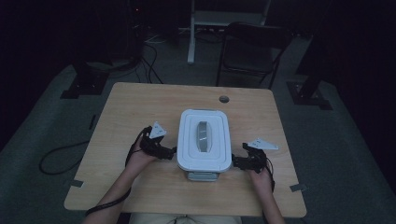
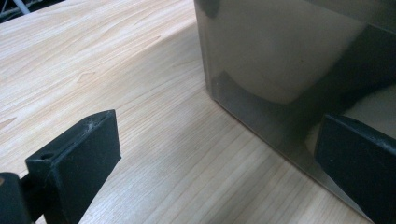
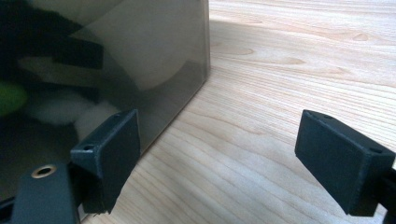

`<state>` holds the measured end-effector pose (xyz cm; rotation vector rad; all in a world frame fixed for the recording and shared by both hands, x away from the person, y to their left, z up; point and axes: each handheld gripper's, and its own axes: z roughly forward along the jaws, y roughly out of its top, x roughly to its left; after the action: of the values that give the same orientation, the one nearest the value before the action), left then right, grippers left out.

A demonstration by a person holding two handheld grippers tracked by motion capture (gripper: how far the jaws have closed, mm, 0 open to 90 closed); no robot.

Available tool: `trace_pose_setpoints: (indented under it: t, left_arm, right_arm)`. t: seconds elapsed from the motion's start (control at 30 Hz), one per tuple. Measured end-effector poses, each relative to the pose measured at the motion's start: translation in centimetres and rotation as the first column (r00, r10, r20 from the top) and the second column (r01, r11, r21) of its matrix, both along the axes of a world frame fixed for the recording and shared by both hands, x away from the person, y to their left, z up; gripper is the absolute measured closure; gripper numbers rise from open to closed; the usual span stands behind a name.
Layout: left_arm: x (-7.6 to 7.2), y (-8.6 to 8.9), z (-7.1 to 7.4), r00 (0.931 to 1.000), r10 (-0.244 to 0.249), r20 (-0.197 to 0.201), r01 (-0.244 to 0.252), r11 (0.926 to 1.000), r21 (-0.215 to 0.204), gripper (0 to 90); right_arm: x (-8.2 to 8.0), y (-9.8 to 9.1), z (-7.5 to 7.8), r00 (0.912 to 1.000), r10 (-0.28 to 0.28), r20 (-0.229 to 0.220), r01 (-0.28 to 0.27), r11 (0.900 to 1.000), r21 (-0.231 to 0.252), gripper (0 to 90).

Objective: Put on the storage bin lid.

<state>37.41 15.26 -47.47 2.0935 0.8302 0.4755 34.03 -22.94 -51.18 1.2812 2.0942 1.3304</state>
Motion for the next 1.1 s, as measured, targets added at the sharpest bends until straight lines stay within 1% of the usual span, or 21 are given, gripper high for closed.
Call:
trace_pose_setpoints:
  t: [0.07, 0.13, 0.4, 0.53, 0.63, 0.8, 0.93, 1.0, 1.03, 1.07, 1.1]
  left_arm:
    - [-0.2, 0.2, 0.0, 1.0000, 0.003, -0.001, -0.003, 1.0000, -0.005, 1.2]
    - [-0.3, 0.5, 0.0, 0.9999, 0.005, -0.009, -0.005, 0.9998, -0.019, 1.3]
    - [-0.9, 1.8, -0.2, 0.9996, 0.013, -0.027, -0.013, 0.9997, -0.022, 1.3]
    - [-1.3, 2.7, -0.2, 0.9993, 0.021, -0.031, -0.022, 0.9993, -0.031, 1.3]
    - [-1.6, 3.5, -0.2, 0.9989, 0.031, -0.037, -0.031, 0.9992, -0.024, 1.3]
    - [-2.1, 5.0, -0.3, 0.9975, 0.054, -0.044, -0.056, 0.9979, -0.034, 1.3]
    - [-2.3, 5.9, -0.5, 0.9958, 0.076, -0.050, -0.078, 0.9962, -0.037, 1.3]
    - [-2.4, 6.1, -0.6, 0.9952, 0.082, -0.052, -0.084, 0.9957, -0.039, 1.3]
    - [-2.6, 6.7, -0.8, 0.9938, 0.095, -0.057, -0.097, 0.9947, -0.034, 1.3]
    - [-2.7, 6.9, -0.9, 0.9930, 0.102, -0.060, -0.104, 0.9940, -0.034, 1.3]
    - [-2.8, 7.2, -1.0, 0.9921, 0.108, -0.063, -0.110, 0.9935, -0.029, 1.2]
  right_arm:
    - [-0.1, -0.1, -0.1, 1.0000, -0.004, -0.002, 0.004, 1.0000, -0.002, 14.0]
    - [-0.1, -0.2, -0.1, 1.0000, -0.002, -0.004, 0.002, 1.0000, -0.004, 14.0]
    - [-0.4, -0.8, -0.2, 0.9999, -0.017, -0.003, 0.017, 0.9995, -0.026, 14.0]
    - [-0.6, -1.5, -0.2, 0.9991, -0.043, -0.002, 0.043, 0.9990, -0.016, 14.0]
    - [-0.7, -2.0, -0.2, 0.9985, -0.055, -0.002, 0.055, 0.9979, -0.035, 14.1]
    - [-1.0, -2.9, -0.3, 0.9964, -0.085, 0.003, 0.085, 0.9953, -0.046, 14.1]
    - [-1.4, -3.6, -0.2, 0.9929, -0.118, 0.008, 0.119, 0.9922, -0.039, 14.1]
    - [-1.5, -3.8, -0.2, 0.9921, -0.125, 0.008, 0.125, 0.9914, -0.039, 14.1]
    - [-1.5, -3.9, -0.1, 0.9911, -0.133, 0.010, 0.133, 0.9903, -0.039, 14.1]
    - [-1.8, -4.3, -0.1, 0.9886, -0.150, 0.013, 0.151, 0.9871, -0.054, 14.1]
    - [-1.9, -4.4, -0.1, 0.9877, -0.156, 0.015, 0.156, 0.9861, -0.056, 14.1]
